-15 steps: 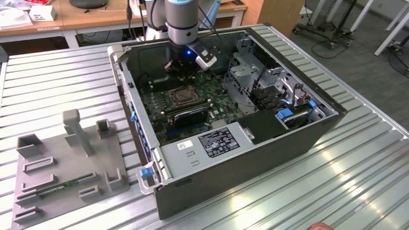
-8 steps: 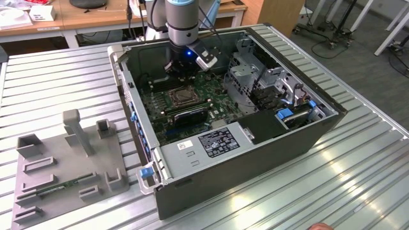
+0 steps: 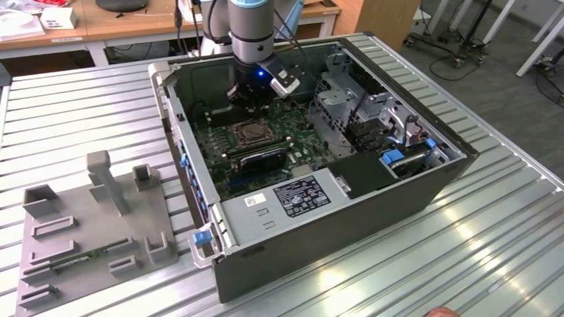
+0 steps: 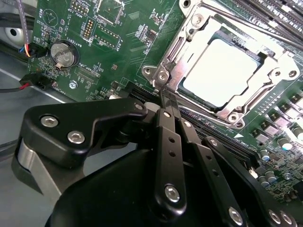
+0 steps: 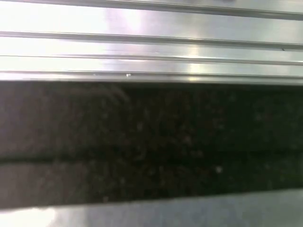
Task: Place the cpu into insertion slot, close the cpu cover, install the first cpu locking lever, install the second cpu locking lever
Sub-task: 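Install the first cpu locking lever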
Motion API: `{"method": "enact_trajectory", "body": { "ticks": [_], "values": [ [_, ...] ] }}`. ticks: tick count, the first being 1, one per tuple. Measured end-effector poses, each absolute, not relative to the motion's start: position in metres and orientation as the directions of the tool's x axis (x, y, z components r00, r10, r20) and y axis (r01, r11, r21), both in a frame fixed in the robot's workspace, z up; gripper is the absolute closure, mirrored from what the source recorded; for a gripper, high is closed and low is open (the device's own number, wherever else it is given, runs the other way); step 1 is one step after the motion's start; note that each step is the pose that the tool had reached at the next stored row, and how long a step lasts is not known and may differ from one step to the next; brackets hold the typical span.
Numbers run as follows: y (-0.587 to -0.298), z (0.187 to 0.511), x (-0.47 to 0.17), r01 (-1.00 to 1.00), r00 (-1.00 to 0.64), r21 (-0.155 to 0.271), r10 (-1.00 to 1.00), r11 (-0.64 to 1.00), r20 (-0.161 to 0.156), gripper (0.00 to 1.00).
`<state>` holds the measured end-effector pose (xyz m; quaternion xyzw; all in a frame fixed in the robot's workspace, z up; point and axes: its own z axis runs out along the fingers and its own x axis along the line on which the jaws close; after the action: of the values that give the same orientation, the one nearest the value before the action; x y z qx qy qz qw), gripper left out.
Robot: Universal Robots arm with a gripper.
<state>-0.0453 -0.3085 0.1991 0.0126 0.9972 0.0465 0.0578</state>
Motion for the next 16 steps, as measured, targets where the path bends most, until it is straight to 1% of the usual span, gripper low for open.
{"method": "enact_trajectory", "body": {
  "ticks": [16],
  "values": [
    [-0.308,0.221,-0.045,0.020,-0.993,0.108,0.032,0.994,-0.114,0.89]
  ]
}}
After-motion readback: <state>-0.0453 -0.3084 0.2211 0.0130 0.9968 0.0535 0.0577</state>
